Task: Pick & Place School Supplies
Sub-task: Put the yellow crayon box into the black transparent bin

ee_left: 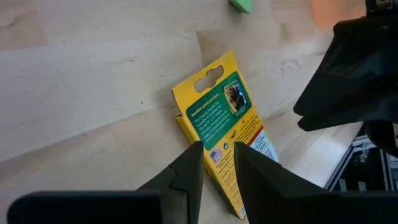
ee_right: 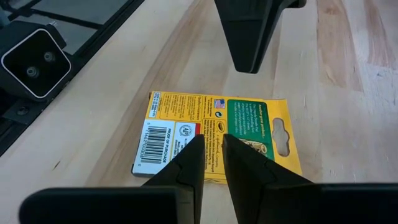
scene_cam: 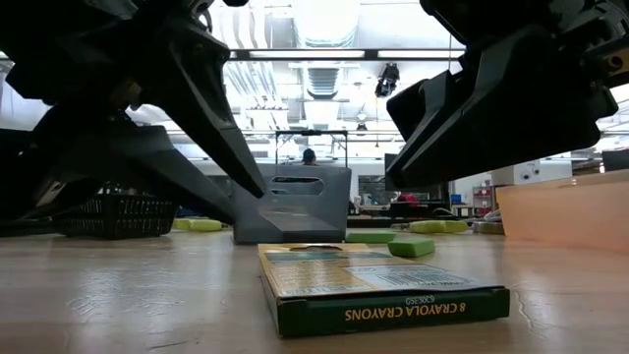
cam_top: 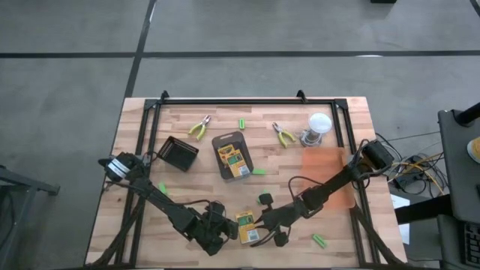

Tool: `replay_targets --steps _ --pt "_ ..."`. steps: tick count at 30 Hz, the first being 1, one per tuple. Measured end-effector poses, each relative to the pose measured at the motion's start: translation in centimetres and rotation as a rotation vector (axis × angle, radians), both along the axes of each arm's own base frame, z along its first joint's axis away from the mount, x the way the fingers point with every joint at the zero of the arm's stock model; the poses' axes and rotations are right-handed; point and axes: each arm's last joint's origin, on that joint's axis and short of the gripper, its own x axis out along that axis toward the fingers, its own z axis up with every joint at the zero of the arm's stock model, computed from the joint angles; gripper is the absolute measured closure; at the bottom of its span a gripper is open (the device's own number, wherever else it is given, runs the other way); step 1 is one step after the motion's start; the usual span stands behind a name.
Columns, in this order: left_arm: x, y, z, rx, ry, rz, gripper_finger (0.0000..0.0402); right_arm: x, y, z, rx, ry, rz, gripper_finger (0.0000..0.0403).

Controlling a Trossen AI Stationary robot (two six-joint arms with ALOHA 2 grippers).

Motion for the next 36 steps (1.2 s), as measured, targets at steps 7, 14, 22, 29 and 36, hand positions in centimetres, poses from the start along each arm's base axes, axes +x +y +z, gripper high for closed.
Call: replay_targets --steps 7,14,22,29,36 --pt "0.01 0.02 0.0 0.012 0.0 -0.007 0.0307 0.0 -0.01 -0.05 -0.001 0.002 0.0 0.0346" --pt "0.02 0.05 0.02 0.025 -0.005 -0.003 0.03 -0.01 -0.01 -0.05 -0.001 0.002 0.0 0.0346" --pt "0.01 0.06 0.02 0.029 -0.007 0.0 0.0248 -0.01 -0.01 -0.05 -0.002 0.002 0.0 0.0346" --pt "0.0 0.0 0.01 -0.114 -0.017 0.098 0.0232 -0.05 -0.04 -0.12 -0.006 0.008 0.001 0.0346" --pt "0.04 -0.15 0.07 -0.192 -0.026 0.136 0.0232 -0.07 -0.04 -0.14 -0.008 0.009 0.001 0.0346"
